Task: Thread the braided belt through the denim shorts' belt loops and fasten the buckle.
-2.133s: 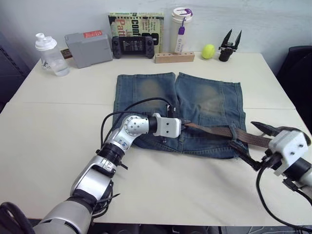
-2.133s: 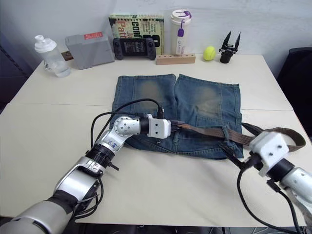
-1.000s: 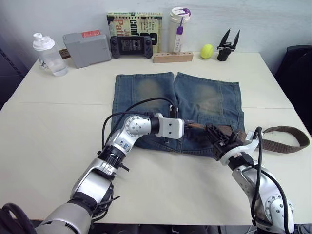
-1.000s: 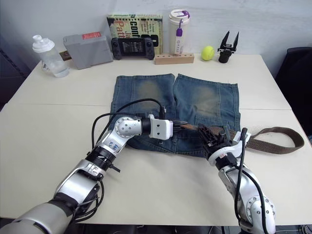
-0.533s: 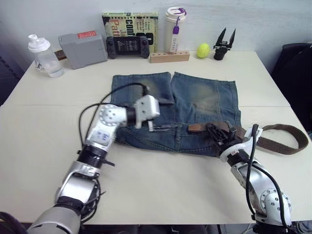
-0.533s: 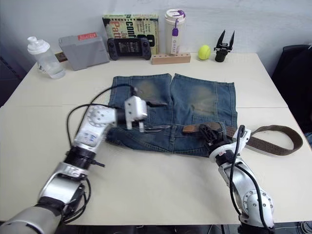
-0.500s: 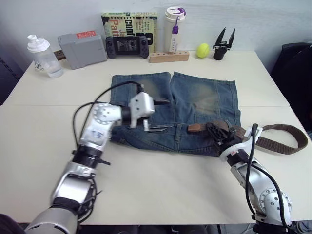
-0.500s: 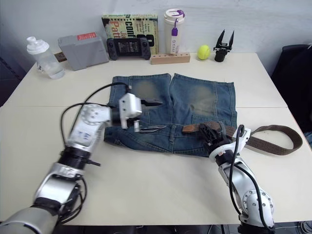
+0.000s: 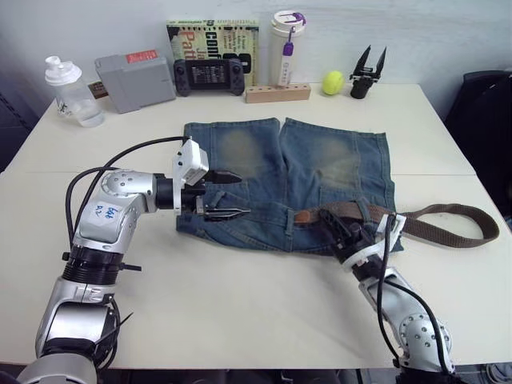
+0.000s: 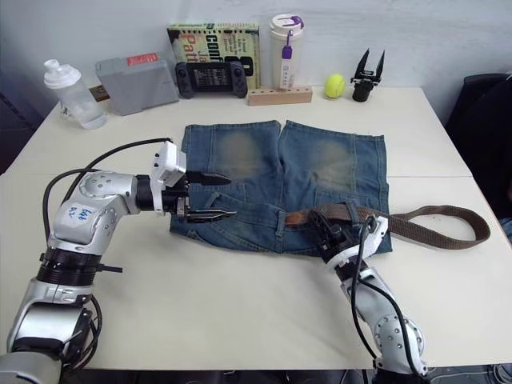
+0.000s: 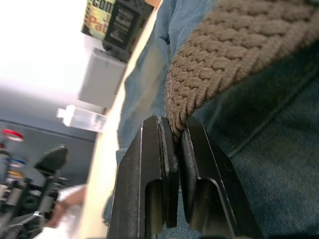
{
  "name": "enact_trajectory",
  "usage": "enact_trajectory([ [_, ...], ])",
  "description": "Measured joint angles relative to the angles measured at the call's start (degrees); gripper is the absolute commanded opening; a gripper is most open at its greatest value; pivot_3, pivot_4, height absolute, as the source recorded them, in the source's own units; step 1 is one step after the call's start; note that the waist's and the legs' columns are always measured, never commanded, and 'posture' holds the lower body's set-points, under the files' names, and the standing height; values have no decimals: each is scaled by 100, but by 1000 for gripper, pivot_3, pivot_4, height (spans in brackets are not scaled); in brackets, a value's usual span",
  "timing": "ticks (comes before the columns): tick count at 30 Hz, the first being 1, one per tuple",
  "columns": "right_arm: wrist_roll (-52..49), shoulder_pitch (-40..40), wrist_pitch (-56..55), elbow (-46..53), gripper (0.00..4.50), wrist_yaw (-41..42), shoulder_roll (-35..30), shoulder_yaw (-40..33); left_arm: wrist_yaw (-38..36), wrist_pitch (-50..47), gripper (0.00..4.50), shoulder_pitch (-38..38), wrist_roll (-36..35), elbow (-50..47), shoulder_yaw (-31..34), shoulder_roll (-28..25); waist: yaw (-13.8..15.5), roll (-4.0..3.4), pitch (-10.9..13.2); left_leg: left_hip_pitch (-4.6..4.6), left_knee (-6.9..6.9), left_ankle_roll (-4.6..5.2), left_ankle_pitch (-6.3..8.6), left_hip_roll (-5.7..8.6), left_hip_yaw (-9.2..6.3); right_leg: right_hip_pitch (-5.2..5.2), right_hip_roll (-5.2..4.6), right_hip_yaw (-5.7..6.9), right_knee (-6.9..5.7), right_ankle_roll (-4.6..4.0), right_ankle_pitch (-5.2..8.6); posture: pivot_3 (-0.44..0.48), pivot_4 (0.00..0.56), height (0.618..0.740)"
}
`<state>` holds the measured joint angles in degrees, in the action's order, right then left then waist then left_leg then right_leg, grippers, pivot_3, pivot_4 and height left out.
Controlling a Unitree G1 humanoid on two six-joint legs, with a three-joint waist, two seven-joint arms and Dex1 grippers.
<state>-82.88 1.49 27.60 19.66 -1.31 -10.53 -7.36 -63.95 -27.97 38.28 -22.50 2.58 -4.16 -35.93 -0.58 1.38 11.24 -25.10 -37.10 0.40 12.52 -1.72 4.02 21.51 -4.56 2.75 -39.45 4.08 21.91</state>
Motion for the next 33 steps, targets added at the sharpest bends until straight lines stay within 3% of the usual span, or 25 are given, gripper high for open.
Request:
enact_trajectory([
  [10,582,-603,-278,-652,0,79,-241,-940,-205,-203,4432,-162,-178,-400,-188,178,54,0,0,-2,-2,-3,-1,6,-1,-2,-8,2,3,0,0,0,150,693],
  [13,150,-684,-275,-417,0,-121,-101,-1249,-99,-139,3612,-157,-166,-381,-190,319,47,-1,0,-2,1,-5,-3,4,-1,-1,-5,2,3,0,0,0,150,693],
  [19,-1148,-471,48,493,0,-385,-40,-1265,103,265,725,145,172,281,-516,954,46,-2,1,-2,0,3,2,5,-1,-2,-5,3,1,0,0,0,150,693],
  [21,-1192,-454,134,555,0,-415,-54,-1128,141,436,48,273,326,570,-681,1209,53,-1,1,-2,-2,3,2,7,-1,-2,-6,3,2,0,0,0,150,693],
  [25,-1176,-441,119,624,0,-494,-50,-984,323,991,48,679,778,1593,-1052,1992,57,-1,1,-6,-4,1,1,7,0,-1,-4,3,5,0,0,0,150,693],
  [33,-977,-208,0,690,0,-562,-50,-984,948,2171,48,1025,1601,3222,-1267,2478,46,-2,0,0,-2,3,2,0,0,-1,1,5,2,0,0,0,150,693],
])
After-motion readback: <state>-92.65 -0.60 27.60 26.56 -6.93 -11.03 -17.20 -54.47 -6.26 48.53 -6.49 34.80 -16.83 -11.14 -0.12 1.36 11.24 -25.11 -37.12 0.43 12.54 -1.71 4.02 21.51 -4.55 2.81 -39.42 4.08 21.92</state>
